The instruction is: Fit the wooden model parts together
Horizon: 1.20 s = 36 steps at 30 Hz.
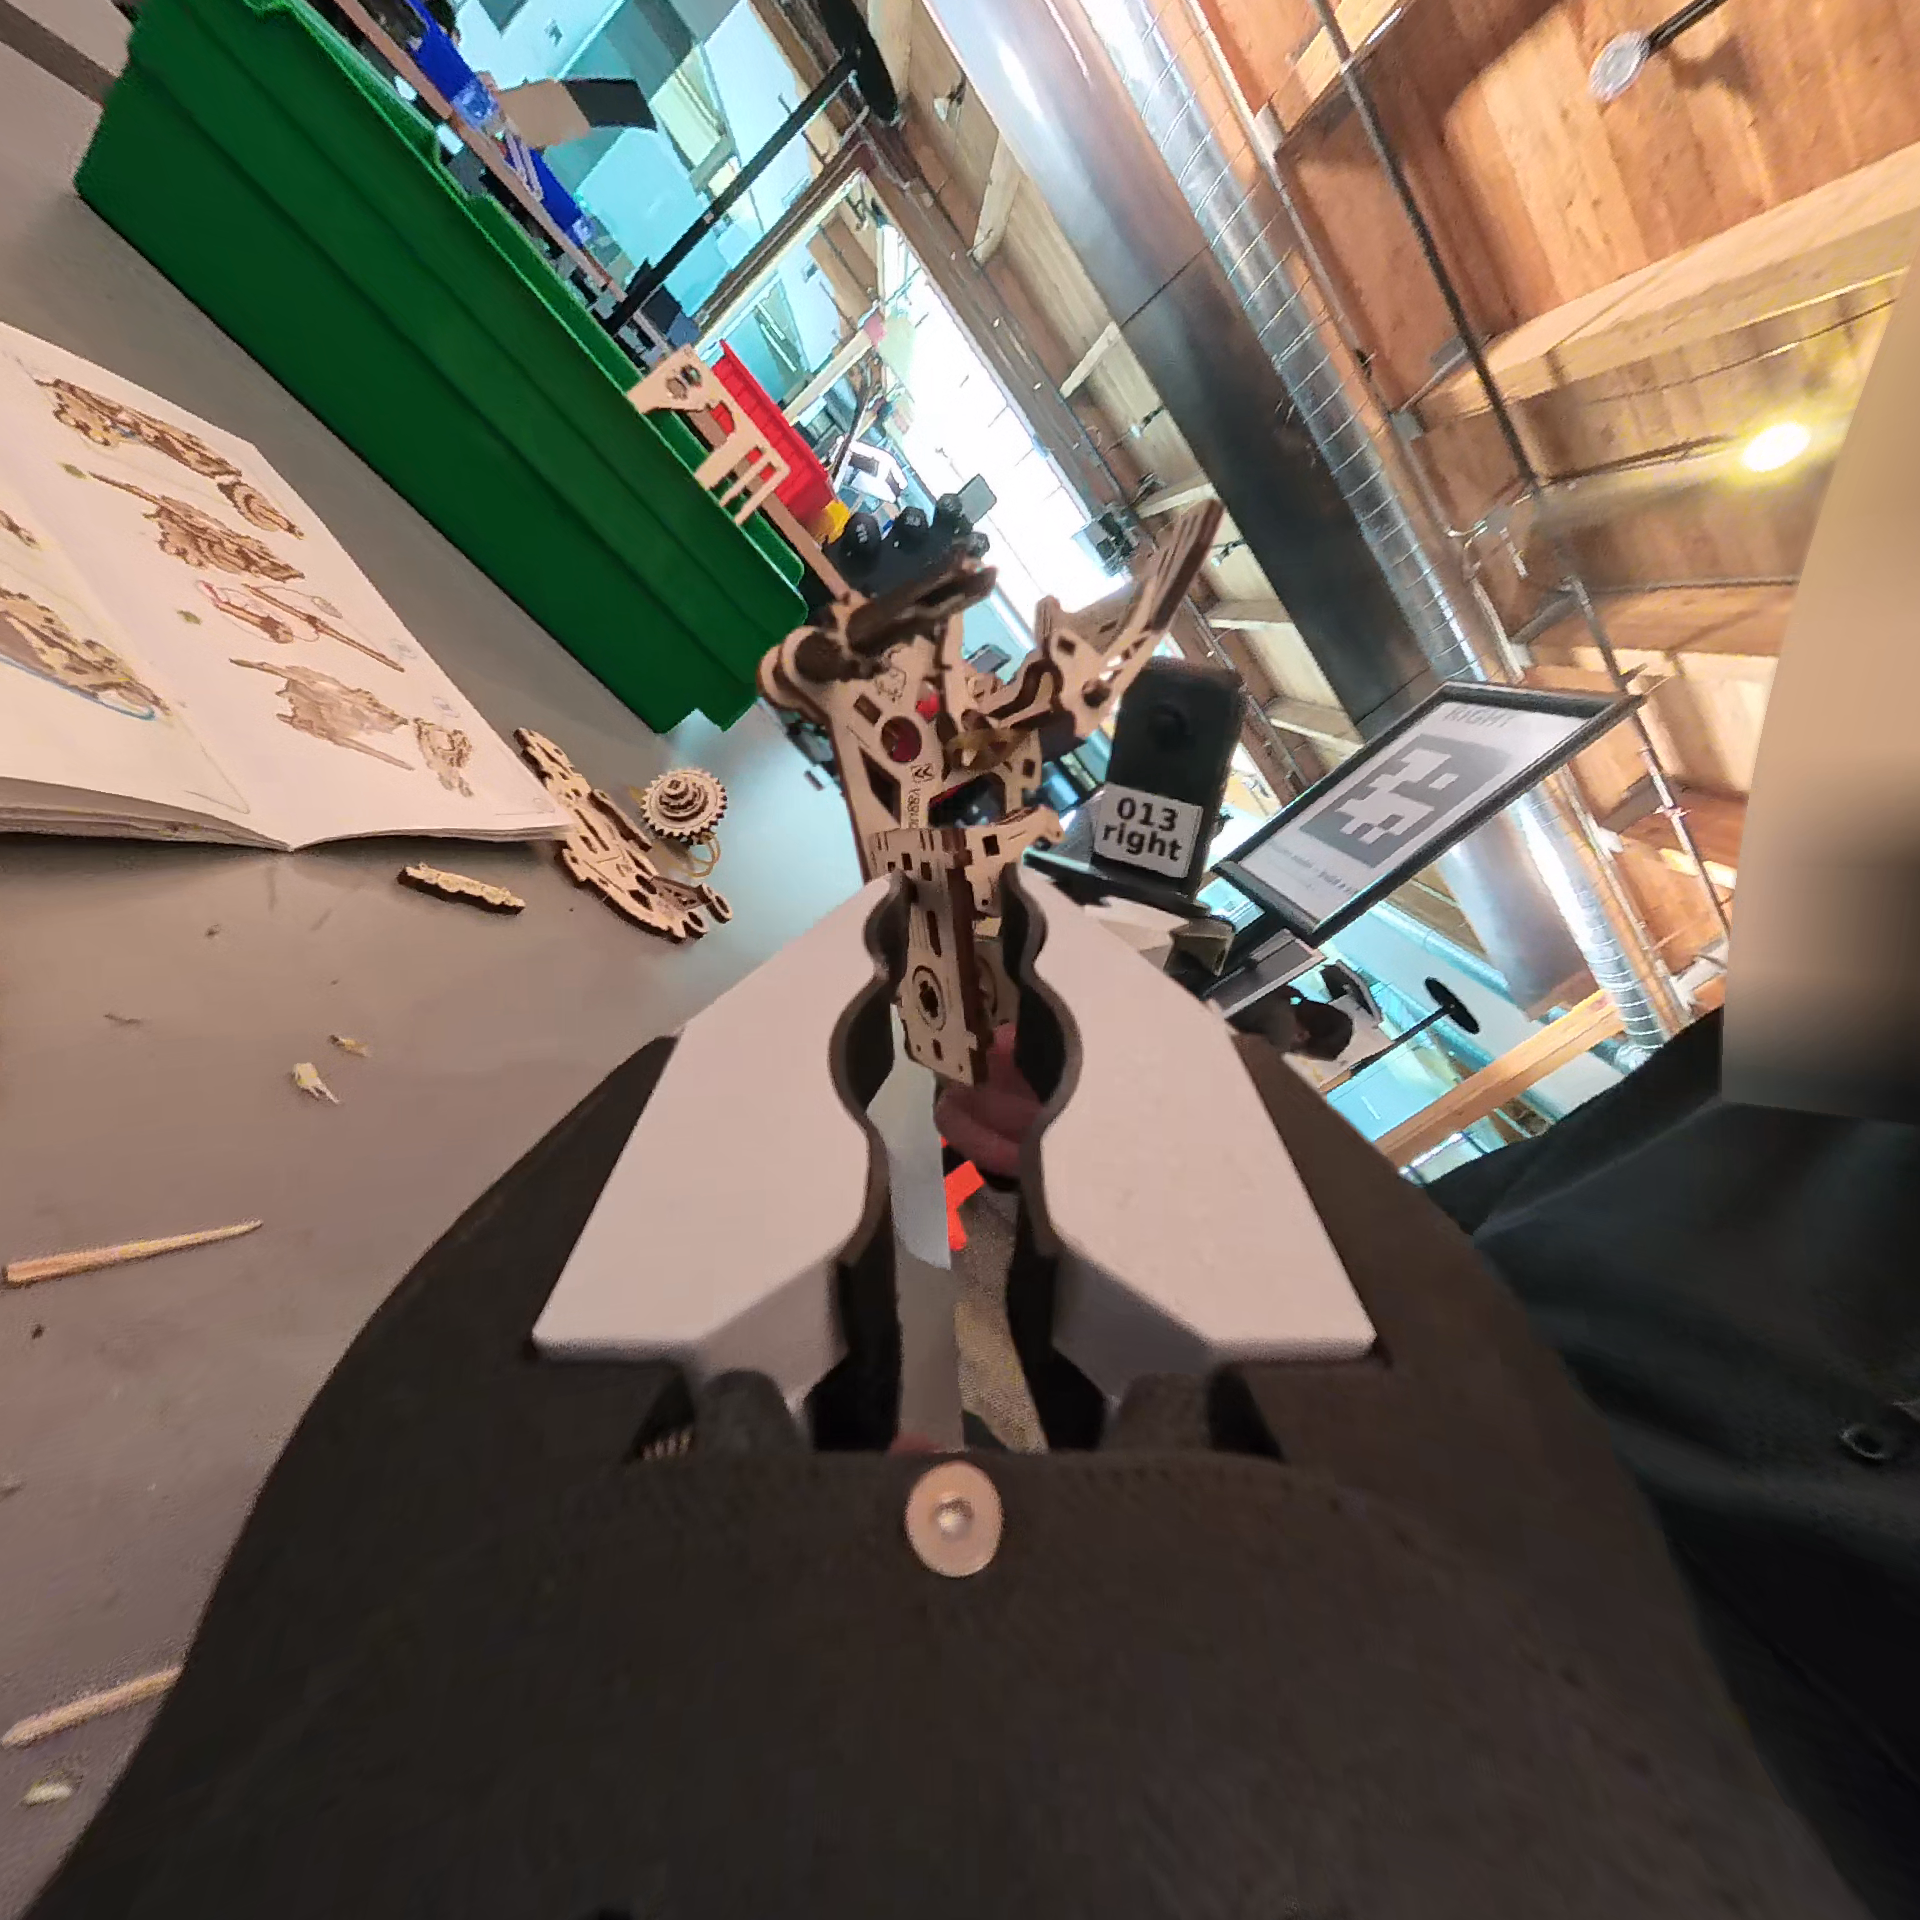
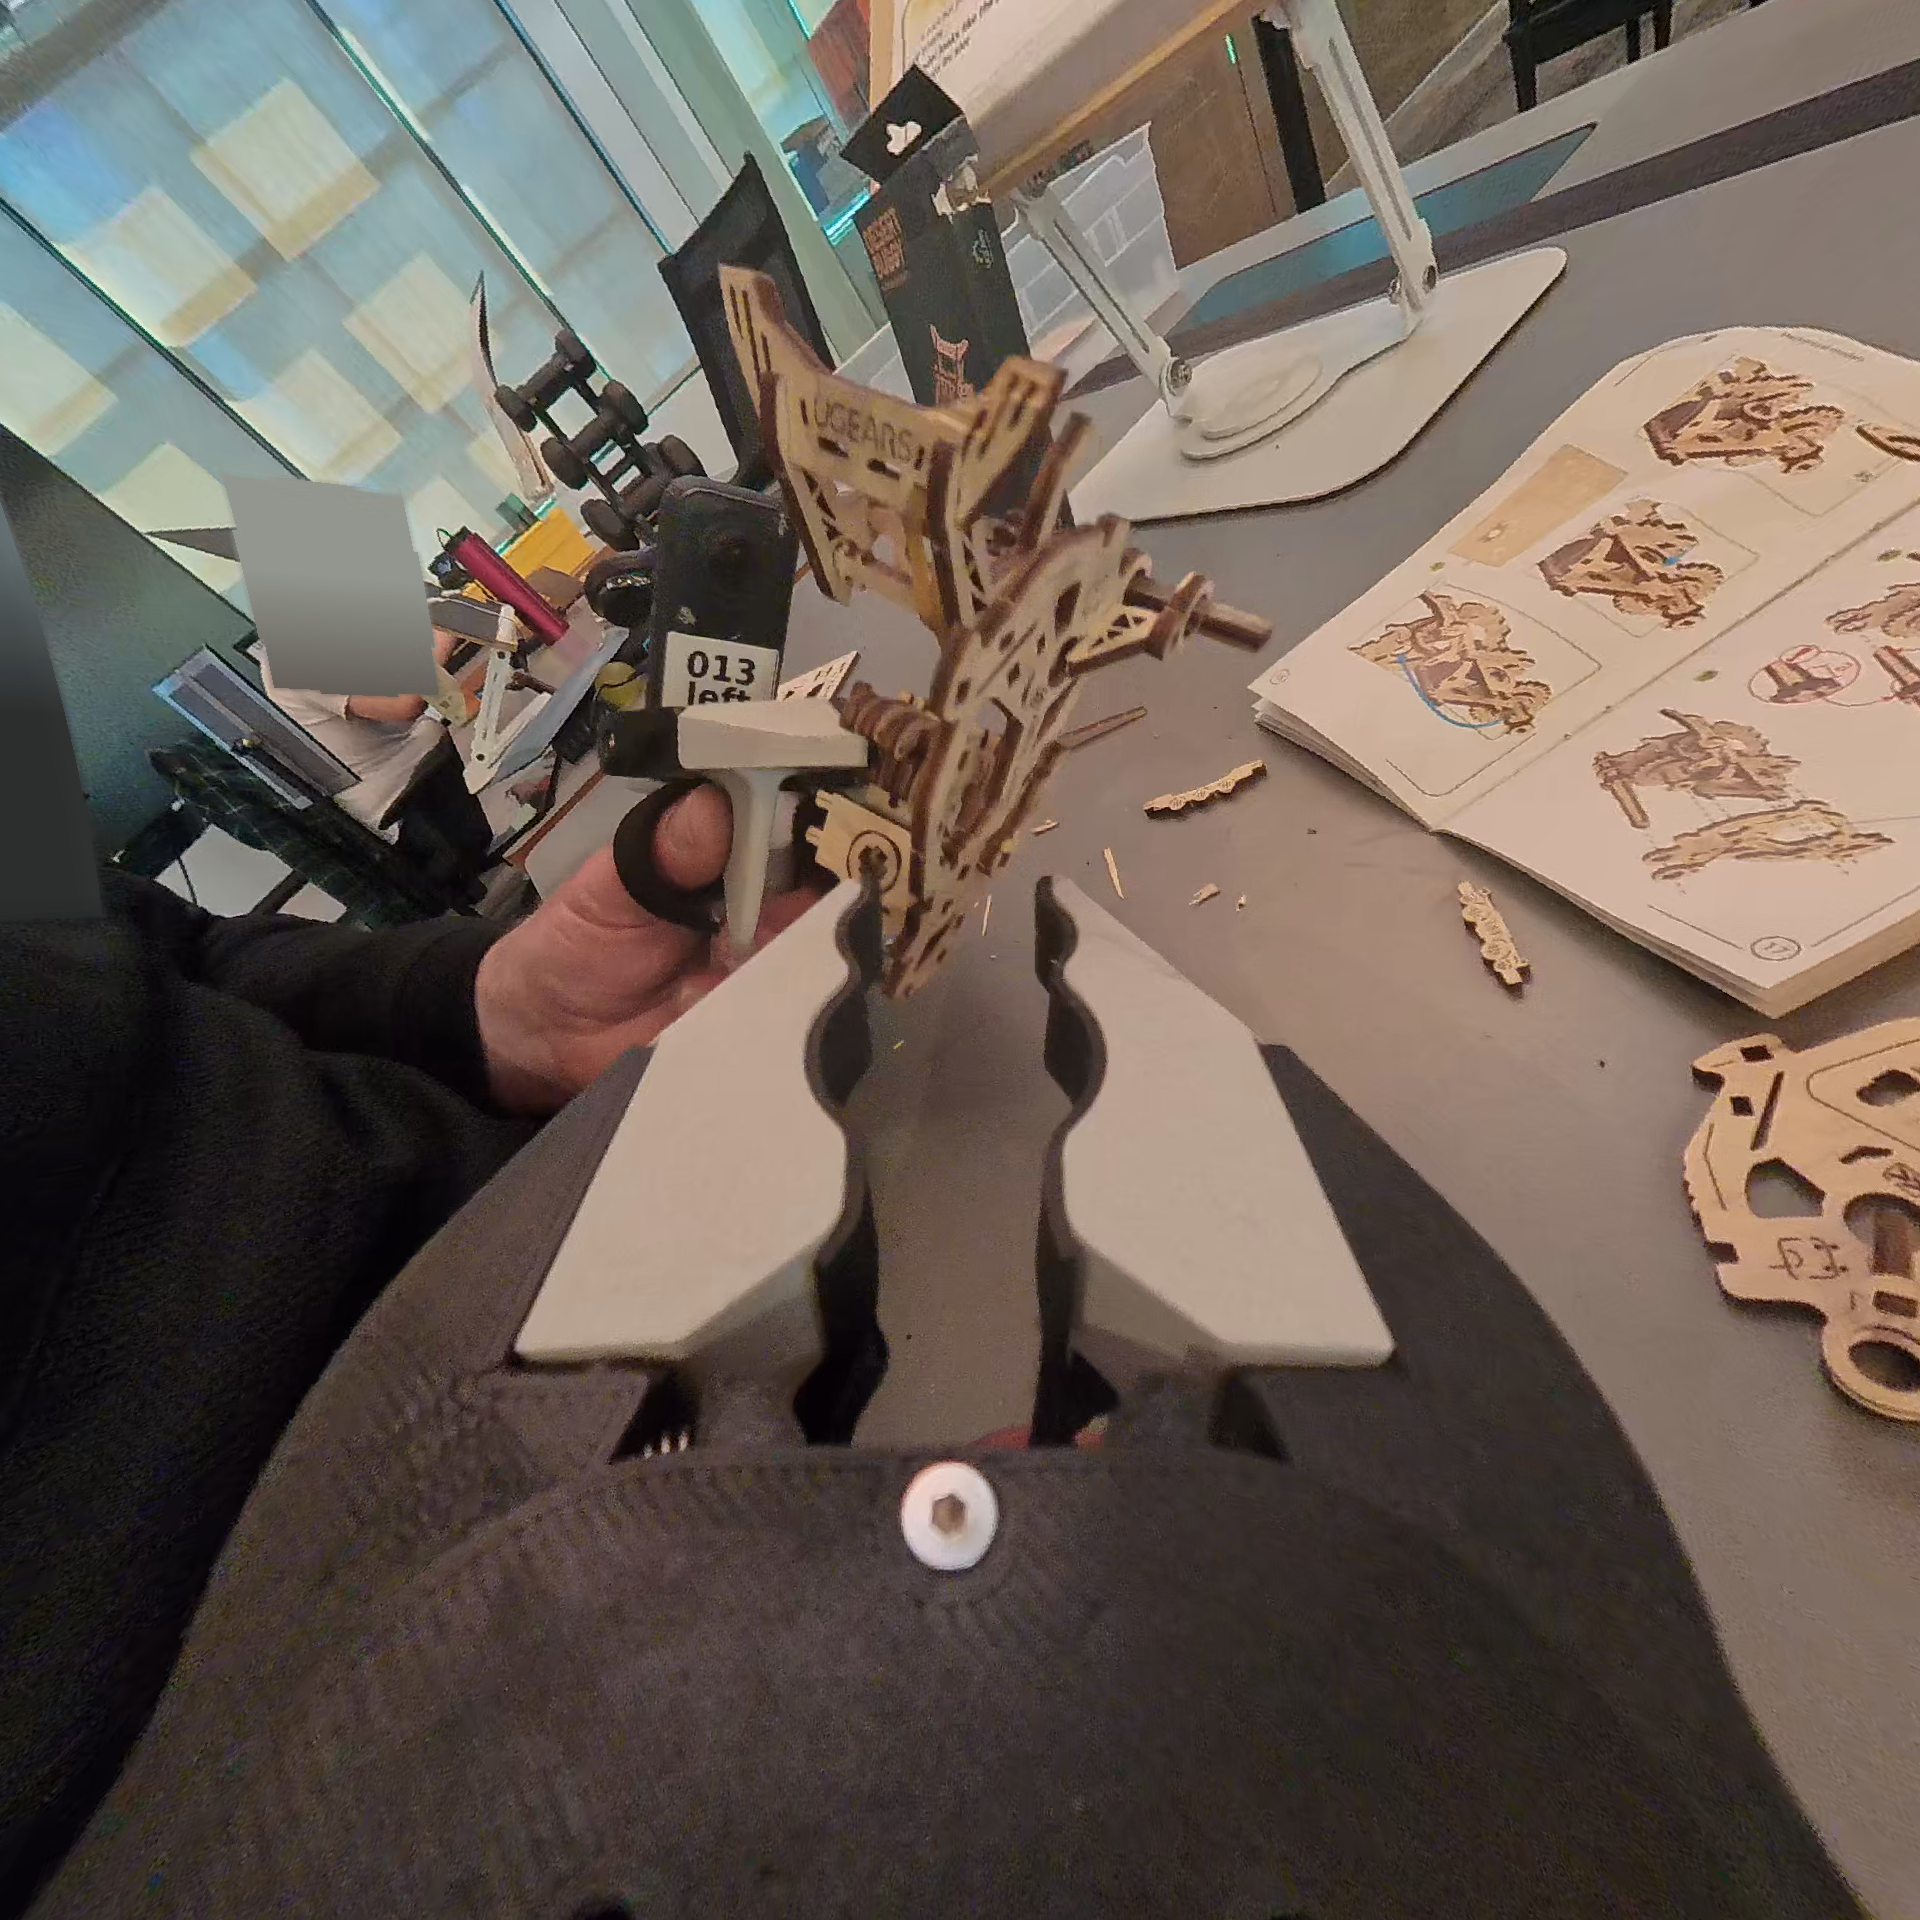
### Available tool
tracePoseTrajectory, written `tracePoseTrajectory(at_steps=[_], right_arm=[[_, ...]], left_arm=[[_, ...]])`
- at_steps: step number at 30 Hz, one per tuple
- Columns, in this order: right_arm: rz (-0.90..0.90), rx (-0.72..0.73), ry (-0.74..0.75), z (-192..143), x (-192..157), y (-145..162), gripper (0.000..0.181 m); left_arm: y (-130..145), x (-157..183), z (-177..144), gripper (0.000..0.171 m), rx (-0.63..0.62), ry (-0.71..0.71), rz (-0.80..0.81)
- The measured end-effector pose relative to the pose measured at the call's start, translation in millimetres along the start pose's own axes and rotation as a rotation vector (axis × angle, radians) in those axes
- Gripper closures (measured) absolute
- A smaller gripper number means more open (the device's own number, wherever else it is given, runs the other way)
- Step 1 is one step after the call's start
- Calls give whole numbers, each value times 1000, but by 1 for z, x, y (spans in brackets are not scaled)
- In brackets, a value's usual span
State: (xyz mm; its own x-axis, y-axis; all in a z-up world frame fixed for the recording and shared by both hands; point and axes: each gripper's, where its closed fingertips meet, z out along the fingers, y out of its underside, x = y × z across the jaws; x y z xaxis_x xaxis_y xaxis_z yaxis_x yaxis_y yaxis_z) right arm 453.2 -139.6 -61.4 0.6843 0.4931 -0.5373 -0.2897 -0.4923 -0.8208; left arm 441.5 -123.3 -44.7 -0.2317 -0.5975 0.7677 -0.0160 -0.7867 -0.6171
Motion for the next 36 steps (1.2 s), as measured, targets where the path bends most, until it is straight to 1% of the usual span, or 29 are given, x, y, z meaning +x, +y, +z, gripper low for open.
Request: tracePoseTrajectory(at_steps=[2,6,9,11,13,16,17,23,24,26,29,32,34,36], right_arm=[[10,-4,-3,-3,1,2,150],[67,-21,-60,0,-5,8,140],[155,22,-161,6,-17,4,137],[203,57,-231,8,-25,-1,135],[223,76,-289,9,-33,-4,140],[255,119,-379,6,-45,-11,155],[265,128,-387,5,-46,-12,156],[250,160,-392,2,-50,-16,157],[244,166,-385,2,-49,-17,157],[218,176,-347,0,-46,-18,158],[193,189,-308,-3,-42,-19,158],[183,183,-297,-5,-44,-16,158],[177,185,-279,-7,-43,-14,158],[169,191,-275,-8,-44,-13,158]], left_arm=[[-2,2,-1,157,9,24,-16],[-5,7,-2,157,33,87,-60],[-4,21,5,158,55,187,-116],[-3,26,8,158,59,222,-135],[-4,30,9,158,68,259,-159],[-5,33,9,158,74,298,-190],[-6,34,8,157,78,306,-198],[-5,39,7,156,72,332,-191],[-4,39,7,154,65,324,-182],[-3,41,7,143,47,332,-177],[5,44,10,137,5,324,-159],[9,45,13,141,-31,300,-116],[12,43,16,142,-45,291,-126],[14,42,17,149,-50,290,-129]])
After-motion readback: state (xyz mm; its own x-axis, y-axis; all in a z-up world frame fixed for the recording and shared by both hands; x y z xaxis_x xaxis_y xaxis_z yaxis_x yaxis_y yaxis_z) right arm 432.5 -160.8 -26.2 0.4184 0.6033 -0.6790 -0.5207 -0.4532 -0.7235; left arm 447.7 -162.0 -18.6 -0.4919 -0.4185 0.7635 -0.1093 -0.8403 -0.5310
